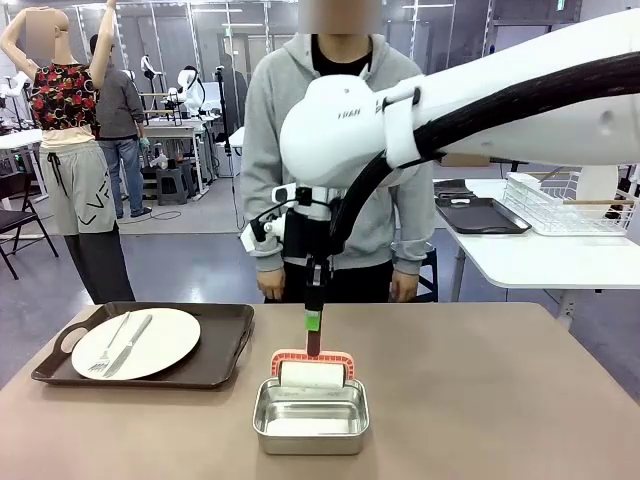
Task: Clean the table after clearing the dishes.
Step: Place the Lint Roller back on top of the Airtight Container, then when the right (or left) Handle tray is removed, use the right hand (or left hand) to clean the right (or left) side of the table with the Lint Roller.
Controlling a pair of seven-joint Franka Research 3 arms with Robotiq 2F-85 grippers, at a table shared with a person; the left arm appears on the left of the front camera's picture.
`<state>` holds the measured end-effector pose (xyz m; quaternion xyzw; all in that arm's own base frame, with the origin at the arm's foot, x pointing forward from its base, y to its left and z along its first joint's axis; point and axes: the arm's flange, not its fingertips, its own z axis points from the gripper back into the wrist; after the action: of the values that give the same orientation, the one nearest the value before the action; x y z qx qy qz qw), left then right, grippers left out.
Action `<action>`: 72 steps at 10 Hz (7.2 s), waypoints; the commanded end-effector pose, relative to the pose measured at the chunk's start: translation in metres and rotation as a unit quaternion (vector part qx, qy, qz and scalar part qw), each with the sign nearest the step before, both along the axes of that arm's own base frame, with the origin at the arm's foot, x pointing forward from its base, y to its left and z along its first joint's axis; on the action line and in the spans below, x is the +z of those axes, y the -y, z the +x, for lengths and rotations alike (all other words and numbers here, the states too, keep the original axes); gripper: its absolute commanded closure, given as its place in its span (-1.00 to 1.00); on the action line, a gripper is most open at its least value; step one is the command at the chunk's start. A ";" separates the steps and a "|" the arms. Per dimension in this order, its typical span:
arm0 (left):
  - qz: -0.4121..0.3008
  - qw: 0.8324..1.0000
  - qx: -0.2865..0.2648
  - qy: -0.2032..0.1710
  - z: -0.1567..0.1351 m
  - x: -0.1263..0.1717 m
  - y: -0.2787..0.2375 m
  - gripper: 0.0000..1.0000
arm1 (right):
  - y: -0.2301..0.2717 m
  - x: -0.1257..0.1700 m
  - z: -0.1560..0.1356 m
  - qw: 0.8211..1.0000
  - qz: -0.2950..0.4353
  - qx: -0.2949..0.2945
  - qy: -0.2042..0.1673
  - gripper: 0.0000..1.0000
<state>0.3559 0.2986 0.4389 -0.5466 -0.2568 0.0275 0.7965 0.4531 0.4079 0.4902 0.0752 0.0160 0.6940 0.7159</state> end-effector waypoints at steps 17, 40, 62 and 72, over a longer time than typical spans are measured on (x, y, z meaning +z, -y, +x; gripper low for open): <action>0.001 1.000 0.001 0.004 -0.002 0.002 -0.001 -1.00 | -0.021 -0.091 0.040 0.999 -0.022 -0.004 0.034 0.59; 0.001 1.000 0.001 0.004 -0.002 0.002 -0.001 -1.00 | -0.021 -0.039 0.035 0.999 -0.015 0.013 0.050 -1.00; 0.001 1.000 0.001 0.004 -0.002 0.002 -0.001 -1.00 | 0.516 -0.048 0.004 0.671 0.508 -0.463 -0.278 -1.00; 0.001 1.000 0.001 0.004 -0.002 0.002 -0.001 -1.00 | 0.652 -0.113 -0.048 0.579 0.577 -0.532 -0.219 -1.00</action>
<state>0.3561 0.2984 0.4388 -0.5467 -0.2566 0.0273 0.7966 0.4003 -0.2506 0.3741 0.6163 -0.2641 -0.0008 0.7419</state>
